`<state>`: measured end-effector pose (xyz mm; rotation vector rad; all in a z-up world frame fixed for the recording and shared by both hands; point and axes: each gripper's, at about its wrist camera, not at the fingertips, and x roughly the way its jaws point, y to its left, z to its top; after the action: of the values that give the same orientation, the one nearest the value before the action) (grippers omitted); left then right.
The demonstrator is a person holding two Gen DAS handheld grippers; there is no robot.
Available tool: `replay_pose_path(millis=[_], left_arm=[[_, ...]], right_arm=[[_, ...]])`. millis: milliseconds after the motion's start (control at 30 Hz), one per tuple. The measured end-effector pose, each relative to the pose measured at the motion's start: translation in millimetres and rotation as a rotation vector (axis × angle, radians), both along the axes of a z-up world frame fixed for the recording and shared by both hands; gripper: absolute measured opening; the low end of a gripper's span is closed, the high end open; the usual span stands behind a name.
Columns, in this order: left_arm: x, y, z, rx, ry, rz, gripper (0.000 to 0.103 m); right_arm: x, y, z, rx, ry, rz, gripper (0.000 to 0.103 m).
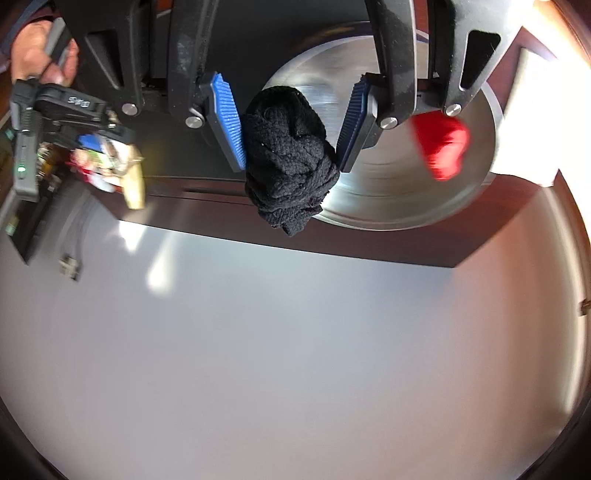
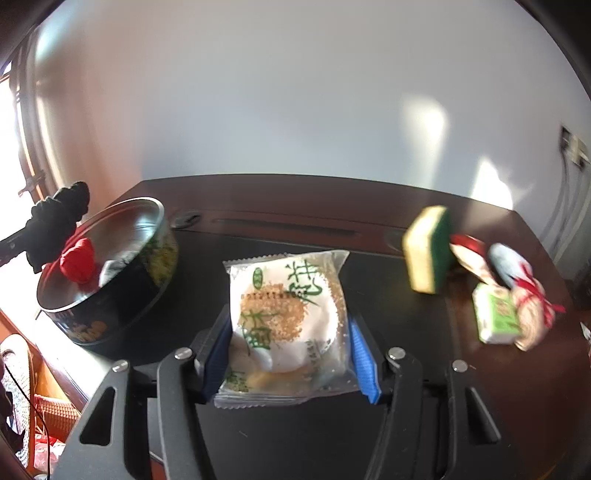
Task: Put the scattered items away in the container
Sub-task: 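Carry the black sock and pastry packet over the steel bowl and open both grippers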
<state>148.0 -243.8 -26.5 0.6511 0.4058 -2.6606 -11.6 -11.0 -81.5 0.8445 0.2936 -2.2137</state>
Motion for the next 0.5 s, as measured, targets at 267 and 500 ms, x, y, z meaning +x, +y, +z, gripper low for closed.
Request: replay_pose_path(millis=[267, 500], left_arm=[[19, -47, -20, 0.029, -0.050, 0.107, 0.052], [17, -57, -32, 0.046, -0.078, 0.110, 0.053]], right_arm=[[19, -60, 4, 0.019, 0.016, 0.118, 0.058], [34, -110, 18, 0.016, 0.047, 0.214, 0.058]])
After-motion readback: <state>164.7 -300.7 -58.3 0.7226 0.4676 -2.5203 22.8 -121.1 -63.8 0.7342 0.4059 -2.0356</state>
